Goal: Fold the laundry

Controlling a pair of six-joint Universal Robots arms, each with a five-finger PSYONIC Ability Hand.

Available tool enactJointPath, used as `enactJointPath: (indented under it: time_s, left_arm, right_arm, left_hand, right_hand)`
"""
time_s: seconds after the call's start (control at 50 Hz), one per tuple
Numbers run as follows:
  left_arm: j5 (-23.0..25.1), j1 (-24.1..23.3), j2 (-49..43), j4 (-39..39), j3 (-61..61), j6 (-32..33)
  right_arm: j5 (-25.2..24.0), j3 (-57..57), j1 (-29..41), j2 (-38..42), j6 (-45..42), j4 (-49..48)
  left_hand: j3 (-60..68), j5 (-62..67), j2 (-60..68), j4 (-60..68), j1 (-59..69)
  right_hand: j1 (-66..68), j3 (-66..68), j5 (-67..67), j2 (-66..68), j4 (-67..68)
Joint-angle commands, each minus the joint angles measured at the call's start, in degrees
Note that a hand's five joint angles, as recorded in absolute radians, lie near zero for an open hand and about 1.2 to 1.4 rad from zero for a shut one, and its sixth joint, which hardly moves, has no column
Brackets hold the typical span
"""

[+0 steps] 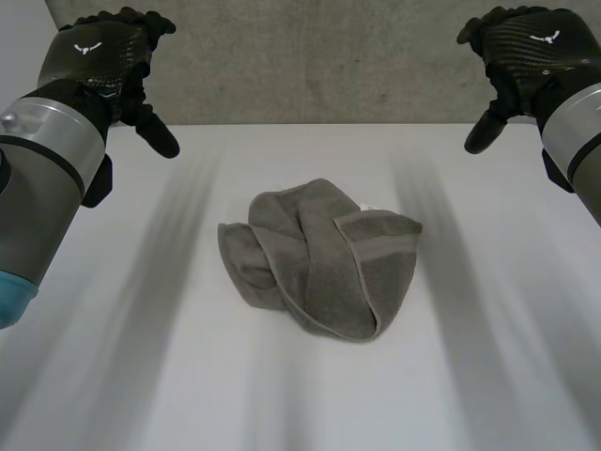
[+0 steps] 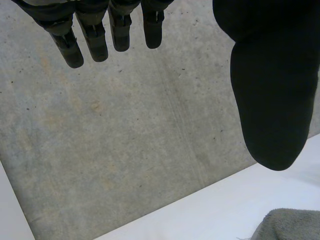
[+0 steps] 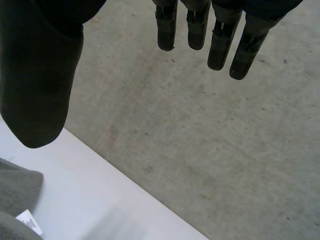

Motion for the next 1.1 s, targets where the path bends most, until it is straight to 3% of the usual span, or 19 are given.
enactJointPath:
  time_s: [0.02, 0.04, 0.06, 0.1, 0.22, 0.26, 0.38, 0.58, 0.82, 0.88, 0.92, 1.1]
  left_arm:
    - [1.78, 0.46, -1.32, 0.39, -1.05, 0.06]
    - [2.91, 0.89, -2.8, 0.39, -1.31, 0.06]
    - [4.05, 1.25, -4.21, 0.56, -1.66, -0.02]
    - [5.11, 2.29, -5.7, 0.91, -2.1, -0.02]
    - [9.59, 4.94, -14.04, 7.13, -2.28, -0.02]
    - [10.13, 4.85, -16.33, 9.68, -2.28, -0.02]
    - [10.57, 4.85, -25.29, 18.74, -1.76, 1.29]
    - [11.8, 4.59, -34.01, 21.39, -1.49, 8.15]
    - [11.98, 3.54, -39.29, 24.03, -1.4, 13.51]
    - [11.98, 3.54, -39.29, 24.2, -1.05, 13.51]
    - [11.98, 3.54, -39.2, 24.38, -0.7, 13.43]
    - [12.06, 2.48, -39.46, 24.47, 0.35, 13.42]
  right_arm:
    - [-11.23, -0.09, 0.18, 2.31, -3.23, 2.25]
    - [-14.84, -0.7, 0.18, 3.71, -6.38, 3.56]
    - [-14.87, -0.7, 0.18, 3.72, -6.41, 3.58]
    - [-19.68, -3.32, 0.44, 7.48, -14.63, 5.94]
    - [-19.62, -10.99, 2.55, 16.47, -26.19, 9.29]
    - [-18.22, -16.85, 4.83, 23.73, -31.88, 11.04]
    - [-17.42, -23.2, 5.45, 32.38, -36.3, 10.96]
    - [-17.69, -35.06, 6.33, 48.8, -38.4, 10.61]
    - [-17.42, -37.0, 6.42, 52.59, -39.81, 10.7]
    - [-17.33, -37.0, 6.42, 52.42, -39.72, 10.78]
    - [-17.33, -37.18, 6.42, 51.45, -39.02, 10.87]
    - [-17.42, -33.66, 5.54, 45.91, -32.96, 11.14]
  left_hand:
    - [1.37, -0.41, 1.47, 1.53, 1.18]
    - [1.2, -0.57, 1.31, 1.36, 1.01]
    - [1.2, -0.58, 1.3, 1.36, 1.01]
    - [1.2, -0.58, 1.3, 1.36, 1.01]
    - [1.87, 0.09, 1.97, 2.03, 1.68]
    - [2.2, 0.43, 2.31, 2.36, 2.02]
    - [2.71, 0.94, 2.82, 2.87, 2.52]
    - [4.56, 2.79, 4.67, 4.72, 4.37]
    - [14.47, 12.69, 14.57, 14.63, 14.28]
    - [17.33, 15.55, 17.43, 17.49, 17.14]
    - [20.18, 18.4, 20.28, 20.34, 19.99]
    - [23.07, 21.29, 23.17, 23.23, 22.88]
  right_hand:
    - [-3.77, -3.8, -3.53, -4.3, -4.89]
    - [-3.77, -3.8, -3.53, -4.3, -4.89]
    - [-3.77, -3.8, -3.53, -4.3, -4.89]
    - [-3.77, -3.8, -3.53, -4.3, -4.89]
    - [-3.77, -3.8, -3.53, -4.3, -4.89]
    - [-3.77, -3.8, -3.53, -4.3, -4.89]
    - [-3.77, -3.8, -3.53, -4.3, -4.89]
    - [4.38, 4.35, 4.62, 3.85, 3.26]
    - [21.88, 21.85, 22.12, 21.35, 20.76]
    - [33.66, 33.62, 33.9, 33.13, 32.53]
    - [44.54, 44.5, 44.78, 44.01, 43.41]
    - [55.69, 55.66, 55.93, 55.16, 54.57]
